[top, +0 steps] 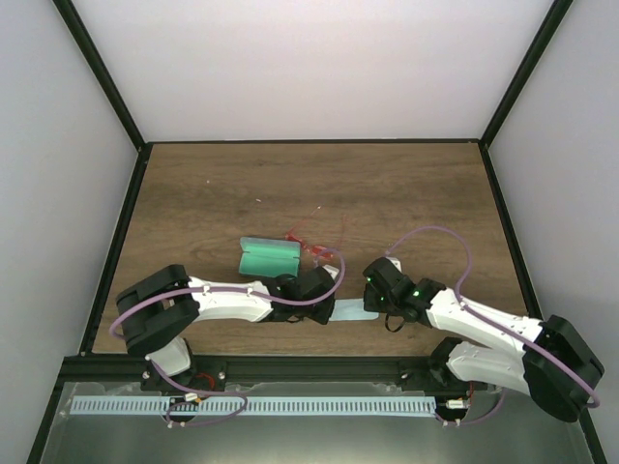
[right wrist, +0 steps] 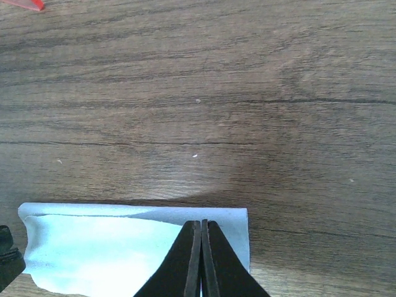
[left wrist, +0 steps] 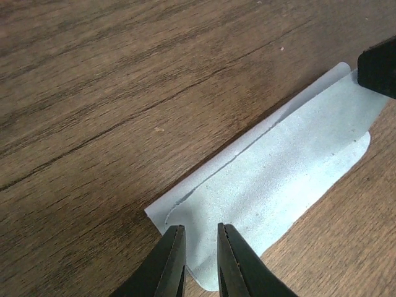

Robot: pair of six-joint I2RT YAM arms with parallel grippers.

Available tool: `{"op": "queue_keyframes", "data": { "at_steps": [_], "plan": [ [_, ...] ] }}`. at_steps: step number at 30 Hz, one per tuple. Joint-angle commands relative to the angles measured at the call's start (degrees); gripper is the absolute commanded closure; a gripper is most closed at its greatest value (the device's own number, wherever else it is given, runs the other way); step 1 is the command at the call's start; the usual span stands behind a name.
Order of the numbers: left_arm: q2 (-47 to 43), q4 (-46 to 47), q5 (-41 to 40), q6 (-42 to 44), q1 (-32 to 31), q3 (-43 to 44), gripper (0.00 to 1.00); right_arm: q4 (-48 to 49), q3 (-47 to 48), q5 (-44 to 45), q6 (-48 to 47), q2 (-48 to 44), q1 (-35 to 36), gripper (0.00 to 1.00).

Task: Organize the sunglasses
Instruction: Fold the glasses cleaning cloth at the center of the board, then pick up the glasses cleaning cloth from the center of the board.

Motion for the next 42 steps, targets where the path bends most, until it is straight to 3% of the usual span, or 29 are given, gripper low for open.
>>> {"op": "queue_keyframes", "data": {
  "at_steps": [1, 3, 8, 14, 20, 25, 31, 42],
  "plan": [
    [0.6, -0.4, -1.3, 0.0, -0.3, 0.3, 0.82, -0.2, 0.1, -0.1, 0.1, 0.4, 0.5, 0.99],
    [0.3, -0.4, -2.1, -0.3, -0.3, 0.4, 0.78, -0.1, 0.0, -0.5, 0.0, 0.5, 0.6, 0.96],
    [-0.5, 0.1, -3.1, -0.6, -0.3, 0.0, 0.70, -0.5, 0.0, 0.5, 0.8, 0.0, 0.6, 0.64],
    [-0.2, 0.5, -2.7, -1.5, -0.3, -0.2, 0.63, -0.9, 0.0, 1.9, 1.4, -1.1, 0.6, 0.55],
    [0.5, 1.1, -0.5, -2.7, -0.3, -0.3, 0.63, -1.2, 0.4, 2.1, 1.6, 0.5, 0.6, 0.61],
    [0.5, 1.9, 1.6, -4.7, -0.3, -1.5, 0.62, -1.0, 0.6, 1.2, 1.5, 2.8, 0.6, 0.54],
    [-0.2, 2.6, 0.6, -5.5, -0.3, -3.5, 0.60, 0.5, 0.6, 0.7, 0.9, 6.9, 0.6, 0.57],
    [0.8, 4.0, 1.3, -8.6, -0.5, -5.1, 0.60, 1.9, -0.5, -1.6, -0.3, 5.0, 0.5, 0.80]
  ]
}}
